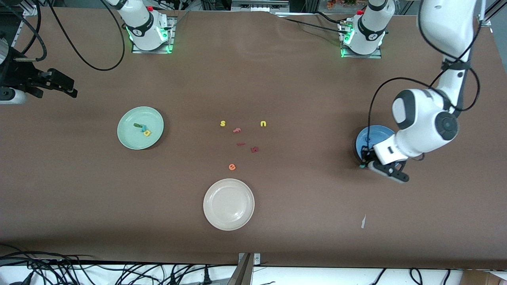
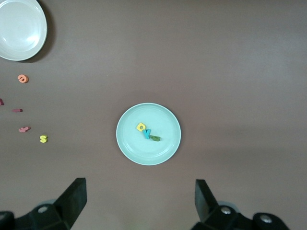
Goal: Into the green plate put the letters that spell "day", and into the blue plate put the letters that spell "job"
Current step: 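Carry the cyan letter to the blue plate and open the left gripper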
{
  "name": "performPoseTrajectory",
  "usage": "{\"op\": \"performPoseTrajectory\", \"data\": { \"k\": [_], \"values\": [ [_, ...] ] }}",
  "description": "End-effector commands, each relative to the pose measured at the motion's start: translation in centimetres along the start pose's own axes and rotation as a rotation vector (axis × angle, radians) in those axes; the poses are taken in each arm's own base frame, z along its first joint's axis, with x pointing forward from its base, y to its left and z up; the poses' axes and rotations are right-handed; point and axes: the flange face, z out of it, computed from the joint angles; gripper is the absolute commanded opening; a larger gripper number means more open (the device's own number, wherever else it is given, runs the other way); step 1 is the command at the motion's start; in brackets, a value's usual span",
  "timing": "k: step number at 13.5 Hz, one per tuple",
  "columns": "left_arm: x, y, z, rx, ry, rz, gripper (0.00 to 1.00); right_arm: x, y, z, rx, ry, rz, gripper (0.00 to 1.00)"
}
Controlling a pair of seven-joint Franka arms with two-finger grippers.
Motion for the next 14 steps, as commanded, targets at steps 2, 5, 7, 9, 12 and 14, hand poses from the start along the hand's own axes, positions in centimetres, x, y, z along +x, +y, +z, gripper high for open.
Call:
{"op": "performPoseTrajectory", "data": {
  "k": [2, 5, 7, 9, 12, 14],
  "values": [
    [-6.1, -2.1, 0.0, 0.024, -0.066, 0.044, 0.09, -0.4, 0.1, 0.0, -0.010, 0.001, 0.016, 1.00],
    [-6.6, -3.1, 0.0, 0.024, -0.065, 0.030, 0.99, -0.4, 0.1, 0.0, -0.009, 0.001, 0.016, 1.00],
    [-6.6, -3.0, -0.1, 0.025, -0.064, 0.021, 1.00, -0.4, 0.1, 0.0, -0.009, 0.001, 0.017, 1.00],
    [-7.0, -3.3, -0.1, 0.024, -0.065, 0.008, 1.00, -0.4, 0.1, 0.0, -0.009, 0.001, 0.016, 1.00],
    [-10.1, -2.6, -4.1, 0.023, -0.021, -0.011, 1.00, -0.4, 0.1, 0.0, -0.009, 0.001, 0.018, 1.00],
    [-10.3, -1.9, -7.8, 0.042, 0.043, 0.000, 1.00, -0.4, 0.1, 0.0, -0.009, 0.001, 0.016, 1.00]
  ]
}}
